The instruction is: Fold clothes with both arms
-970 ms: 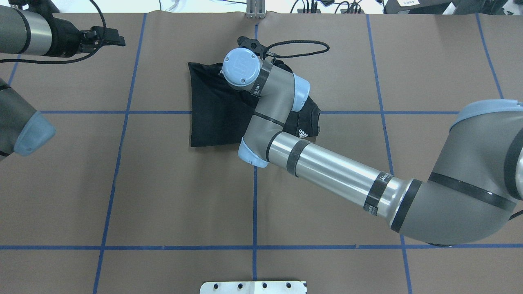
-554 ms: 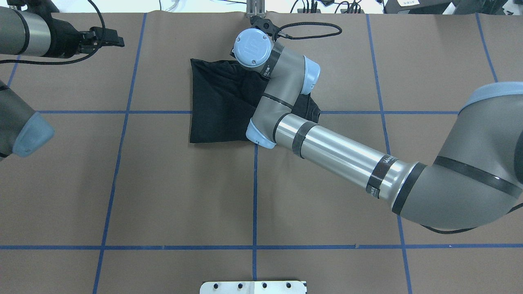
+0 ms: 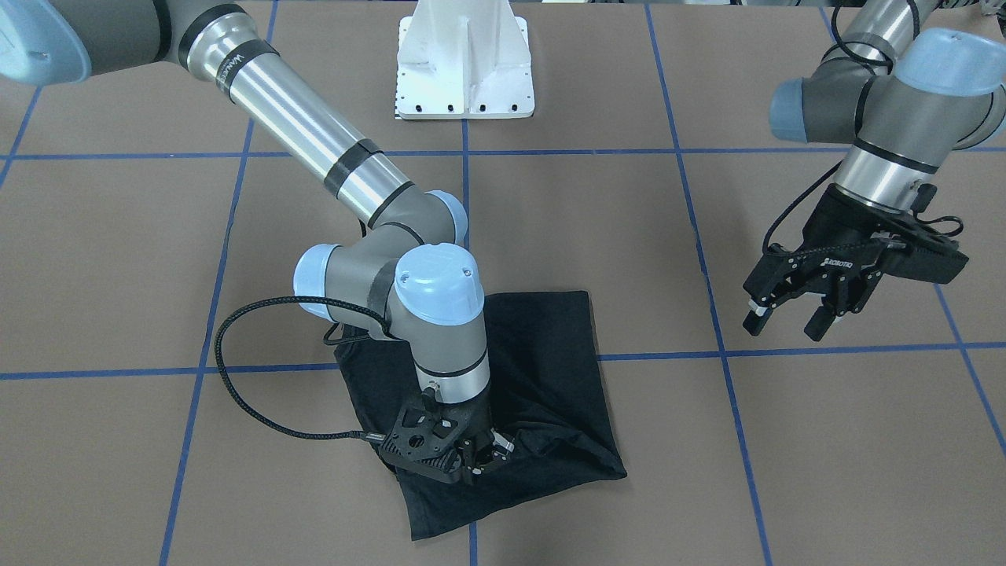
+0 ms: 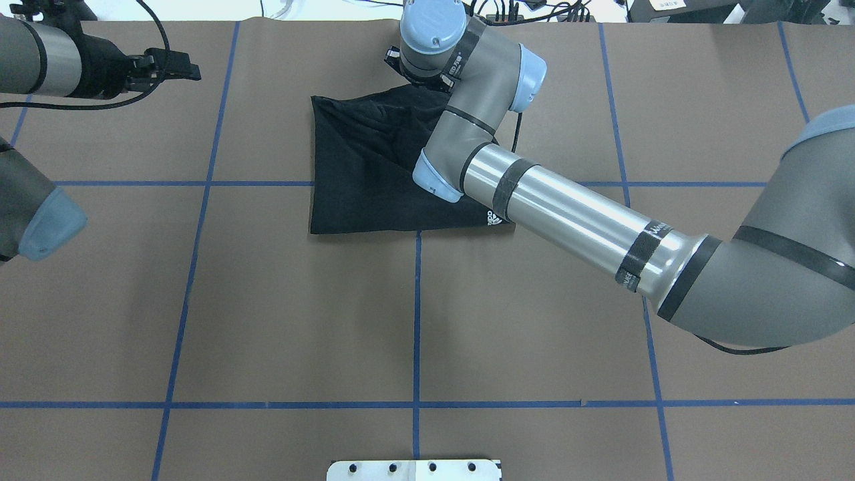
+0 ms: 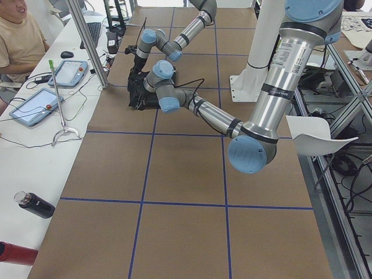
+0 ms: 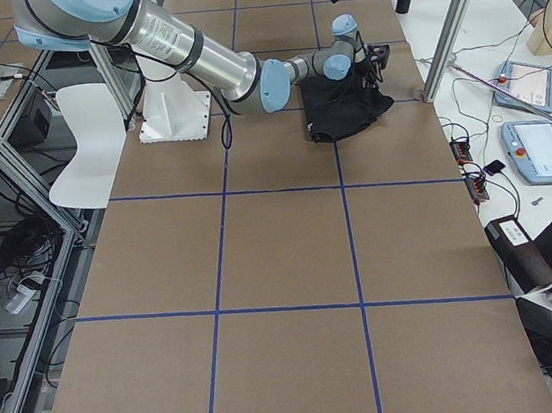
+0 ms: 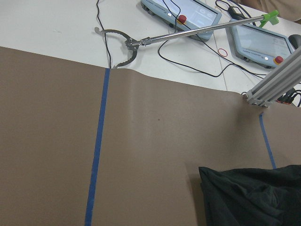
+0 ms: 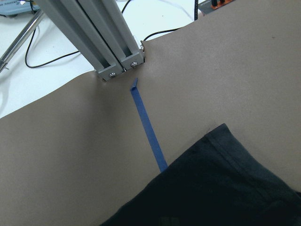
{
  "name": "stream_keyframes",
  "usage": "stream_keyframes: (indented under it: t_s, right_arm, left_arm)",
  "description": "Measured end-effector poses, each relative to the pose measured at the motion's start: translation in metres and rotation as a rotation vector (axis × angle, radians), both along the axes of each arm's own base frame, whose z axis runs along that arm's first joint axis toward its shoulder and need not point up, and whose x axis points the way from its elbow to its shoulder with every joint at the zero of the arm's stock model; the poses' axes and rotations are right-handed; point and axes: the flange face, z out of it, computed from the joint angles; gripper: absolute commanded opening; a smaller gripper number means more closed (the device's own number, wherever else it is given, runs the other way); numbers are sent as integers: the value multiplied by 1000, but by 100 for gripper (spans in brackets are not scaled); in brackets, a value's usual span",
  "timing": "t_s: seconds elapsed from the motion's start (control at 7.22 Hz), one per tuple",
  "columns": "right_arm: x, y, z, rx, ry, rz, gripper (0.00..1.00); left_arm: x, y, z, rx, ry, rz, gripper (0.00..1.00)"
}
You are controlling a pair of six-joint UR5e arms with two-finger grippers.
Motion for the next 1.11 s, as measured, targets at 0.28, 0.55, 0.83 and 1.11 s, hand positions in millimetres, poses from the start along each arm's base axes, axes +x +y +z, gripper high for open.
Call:
stream_keyframes:
  t_s: [0.28,0.55,0.83,1.11]
  right_arm:
    - [24,1,10,-7,75,-78,0]
    - [92,-4,79,7,106,-150,14]
    - [205,-10,162,-5,99,-231,46]
    - [345,-2,232,17,68,-301,100]
  left_arm:
    - [1,0,1,1,-4,4,100]
    - [3,-1,-1,5,-23,17,100]
    - [1,0,7,74,-97,71,100]
    - [-27,2,35,147,-185,156,100]
